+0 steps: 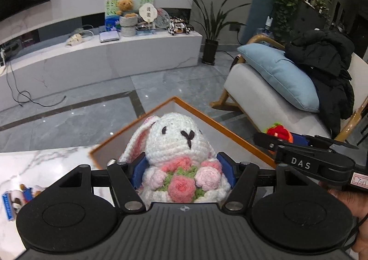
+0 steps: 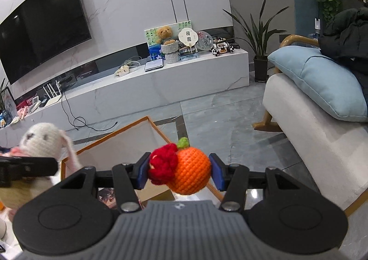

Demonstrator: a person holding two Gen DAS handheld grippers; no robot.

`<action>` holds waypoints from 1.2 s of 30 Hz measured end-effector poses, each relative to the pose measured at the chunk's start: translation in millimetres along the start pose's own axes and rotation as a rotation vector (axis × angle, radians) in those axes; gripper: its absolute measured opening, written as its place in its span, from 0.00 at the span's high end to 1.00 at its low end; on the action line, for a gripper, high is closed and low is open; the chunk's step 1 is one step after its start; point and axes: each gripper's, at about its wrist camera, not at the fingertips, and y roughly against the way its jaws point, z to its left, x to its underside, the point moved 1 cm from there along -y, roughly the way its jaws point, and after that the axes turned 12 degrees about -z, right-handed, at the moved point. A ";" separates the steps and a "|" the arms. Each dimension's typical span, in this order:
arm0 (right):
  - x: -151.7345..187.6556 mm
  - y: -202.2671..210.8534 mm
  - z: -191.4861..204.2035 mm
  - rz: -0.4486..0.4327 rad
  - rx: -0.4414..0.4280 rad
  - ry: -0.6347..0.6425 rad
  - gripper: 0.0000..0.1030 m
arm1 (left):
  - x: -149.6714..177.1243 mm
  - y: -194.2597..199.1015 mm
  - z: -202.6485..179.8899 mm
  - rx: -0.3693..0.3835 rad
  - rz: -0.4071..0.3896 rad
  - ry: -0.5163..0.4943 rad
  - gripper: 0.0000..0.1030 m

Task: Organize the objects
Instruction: 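Carry the bunny with the left tool while the right tool carries the orange over the orange box, then lower the bunny into the orange box with the left tool while the right tool releases the orange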

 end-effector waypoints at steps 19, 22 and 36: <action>26.7 -24.1 21.9 0.174 -0.027 0.166 0.46 | 58.2 -60.1 -12.6 -0.062 0.143 -0.044 0.27; 30.6 -28.8 24.2 0.202 -0.026 0.183 0.46 | 63.9 -64.2 -7.4 -0.073 0.158 -0.039 0.27; 44.2 -41.6 36.8 0.253 0.003 0.236 0.46 | 82.8 -78.6 -30.0 -0.156 0.174 -0.245 0.24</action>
